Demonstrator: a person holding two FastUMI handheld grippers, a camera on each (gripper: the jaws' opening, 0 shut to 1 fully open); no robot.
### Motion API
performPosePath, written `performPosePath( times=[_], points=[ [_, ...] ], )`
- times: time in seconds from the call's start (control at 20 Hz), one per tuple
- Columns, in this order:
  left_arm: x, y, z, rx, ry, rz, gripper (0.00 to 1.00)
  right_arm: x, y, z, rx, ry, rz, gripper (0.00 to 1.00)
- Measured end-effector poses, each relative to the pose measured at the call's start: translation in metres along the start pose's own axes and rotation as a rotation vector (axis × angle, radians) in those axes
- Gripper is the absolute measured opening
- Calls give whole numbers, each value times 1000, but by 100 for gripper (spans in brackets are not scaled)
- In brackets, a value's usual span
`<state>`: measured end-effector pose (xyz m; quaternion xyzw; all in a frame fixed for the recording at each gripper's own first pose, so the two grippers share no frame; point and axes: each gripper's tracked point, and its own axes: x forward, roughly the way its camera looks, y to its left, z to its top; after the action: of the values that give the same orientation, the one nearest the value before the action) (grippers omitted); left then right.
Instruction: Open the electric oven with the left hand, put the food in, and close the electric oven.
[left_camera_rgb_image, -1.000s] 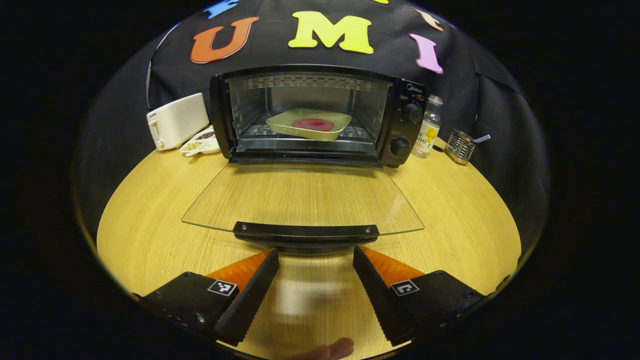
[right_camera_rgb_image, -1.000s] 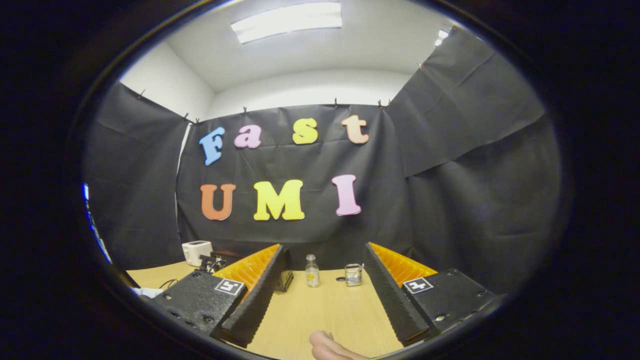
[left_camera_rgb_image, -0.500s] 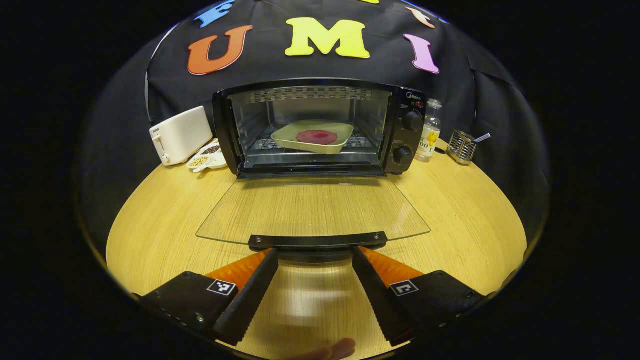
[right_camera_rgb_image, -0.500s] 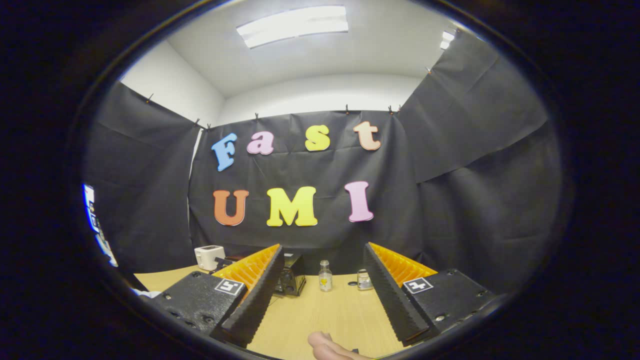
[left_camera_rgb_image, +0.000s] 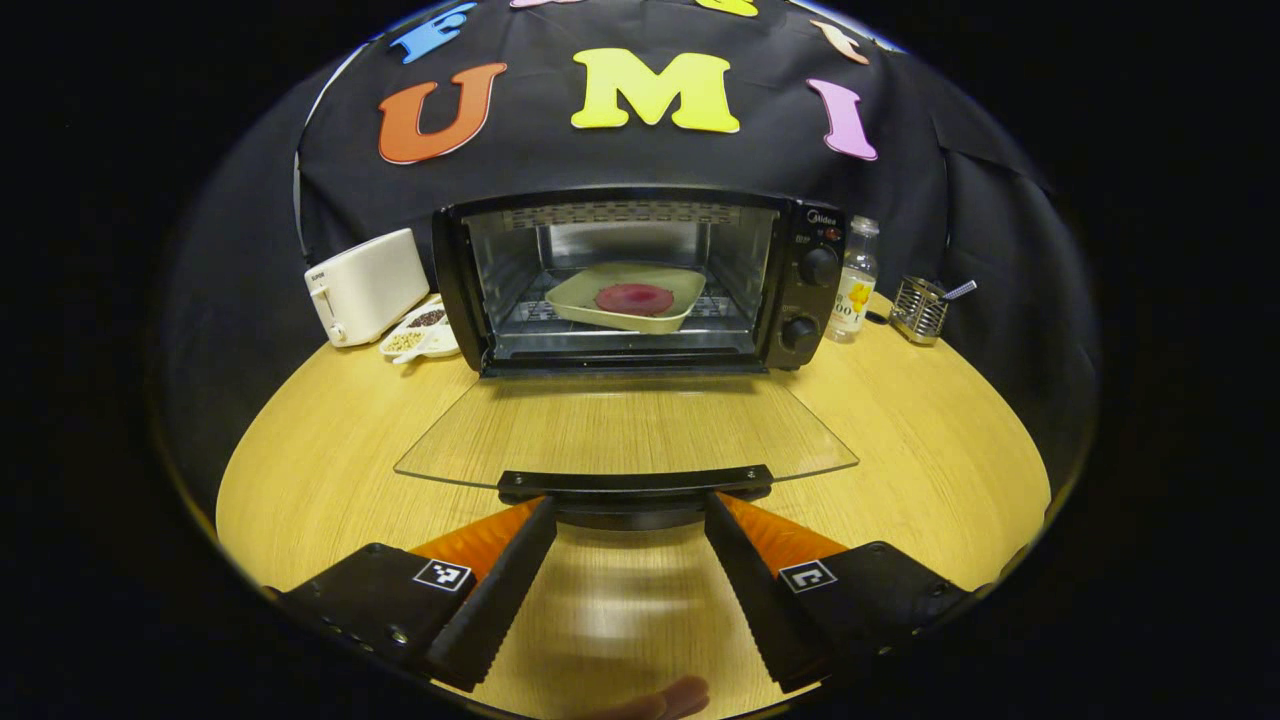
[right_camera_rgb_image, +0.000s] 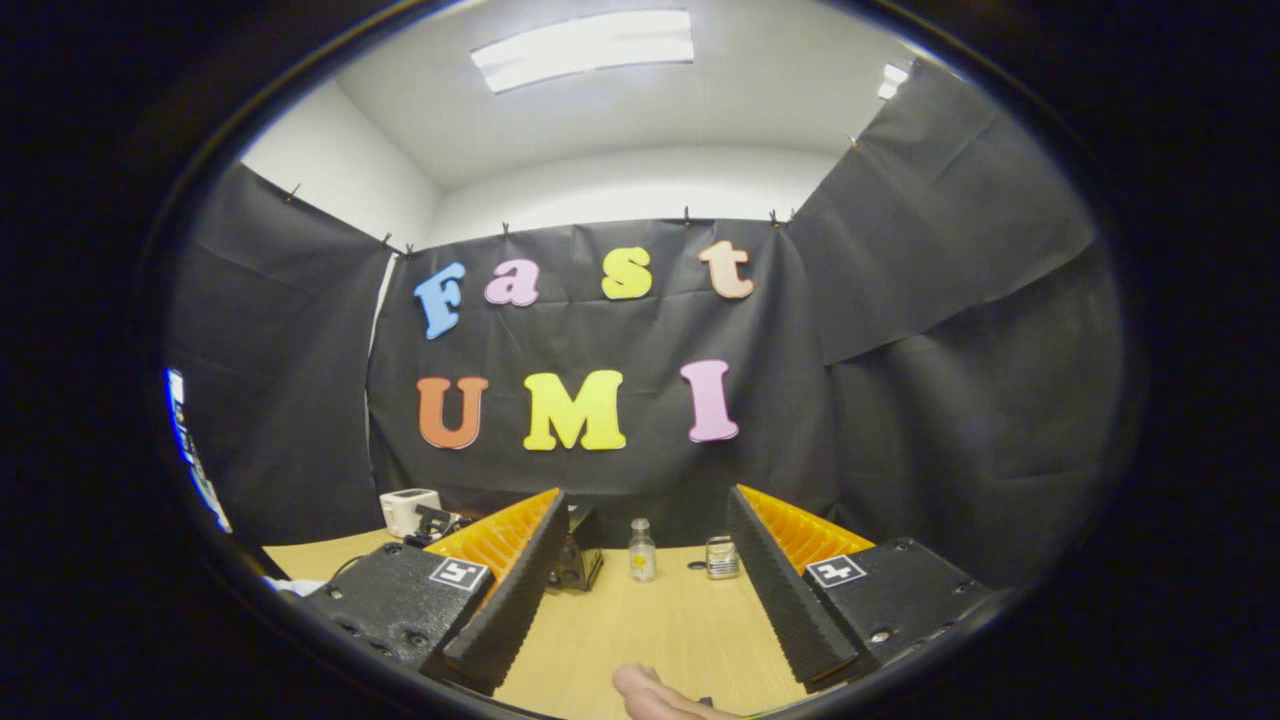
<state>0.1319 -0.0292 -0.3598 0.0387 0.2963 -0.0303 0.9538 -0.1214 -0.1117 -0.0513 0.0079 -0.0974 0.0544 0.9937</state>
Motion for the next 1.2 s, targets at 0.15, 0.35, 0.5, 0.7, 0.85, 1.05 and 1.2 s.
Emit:
performPosePath(
  times=[0.15,0.35,0.5,0.7,0.85,1.05,1.2],
  points=[
    [-3,1,7,5,3,1,96,2,4,-5,6,19,8,96],
    [-7,1,24,6,-42,3,95,5,1,-3,-4,18,-1,96],
    [-9,-1,36,13,-52,6,96,4,1,-2,-10,14,-6,96],
    [-13,0,59,10,-87,13,96,6,1,-1,-35,33,-21,100],
    [-11,-1,89,14,-138,24,98,4,15,6,-42,27,-9,96],
    [2,3,118,-15,-145,38,98,0,32,4,-18,67,-5,96],
    [2,16,134,-34,-154,75,97,1,45,9,-11,63,25,96]
  ],
)
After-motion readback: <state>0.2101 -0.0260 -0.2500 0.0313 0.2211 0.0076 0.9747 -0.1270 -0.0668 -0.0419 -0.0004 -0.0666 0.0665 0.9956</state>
